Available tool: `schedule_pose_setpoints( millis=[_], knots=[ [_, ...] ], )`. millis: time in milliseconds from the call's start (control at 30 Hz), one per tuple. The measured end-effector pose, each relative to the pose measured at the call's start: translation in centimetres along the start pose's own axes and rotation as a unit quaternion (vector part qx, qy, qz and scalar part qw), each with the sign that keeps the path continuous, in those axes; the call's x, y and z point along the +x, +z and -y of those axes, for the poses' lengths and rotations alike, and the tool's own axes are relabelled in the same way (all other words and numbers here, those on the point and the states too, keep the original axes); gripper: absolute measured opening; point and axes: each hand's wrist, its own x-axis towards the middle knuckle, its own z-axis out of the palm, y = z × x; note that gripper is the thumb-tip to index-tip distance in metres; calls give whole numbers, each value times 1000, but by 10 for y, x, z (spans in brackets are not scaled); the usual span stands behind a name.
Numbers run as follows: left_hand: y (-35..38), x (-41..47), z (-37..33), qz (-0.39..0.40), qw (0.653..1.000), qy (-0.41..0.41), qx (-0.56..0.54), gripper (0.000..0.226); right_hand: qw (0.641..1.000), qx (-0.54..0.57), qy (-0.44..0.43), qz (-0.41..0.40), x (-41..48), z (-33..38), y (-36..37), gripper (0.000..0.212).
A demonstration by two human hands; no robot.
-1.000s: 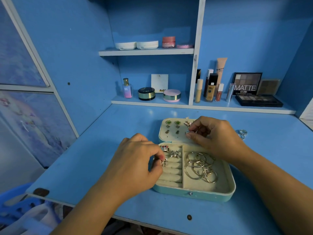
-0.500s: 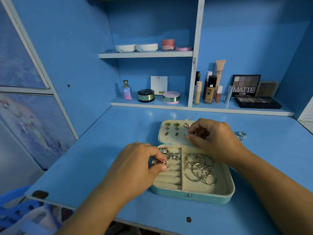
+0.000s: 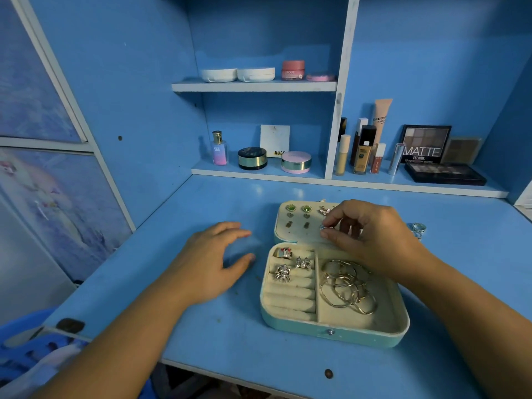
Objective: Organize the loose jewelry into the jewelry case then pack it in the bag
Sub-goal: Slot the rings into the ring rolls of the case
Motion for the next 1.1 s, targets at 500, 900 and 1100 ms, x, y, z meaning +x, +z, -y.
schedule_pose_setpoints(
  millis=[500,900,1100],
  knots=[
    [8,9,11,-8,998,-28,-47,63,978,122,-13,170,-10,34,-3,13],
    [11,10,11,-11,997,-35,-66,62,973,87,4,213,-11,46,-1,16],
    [12,11,15,-10,997,-39,-69,62,970,81,15,230,-11,47,1,18]
  ],
)
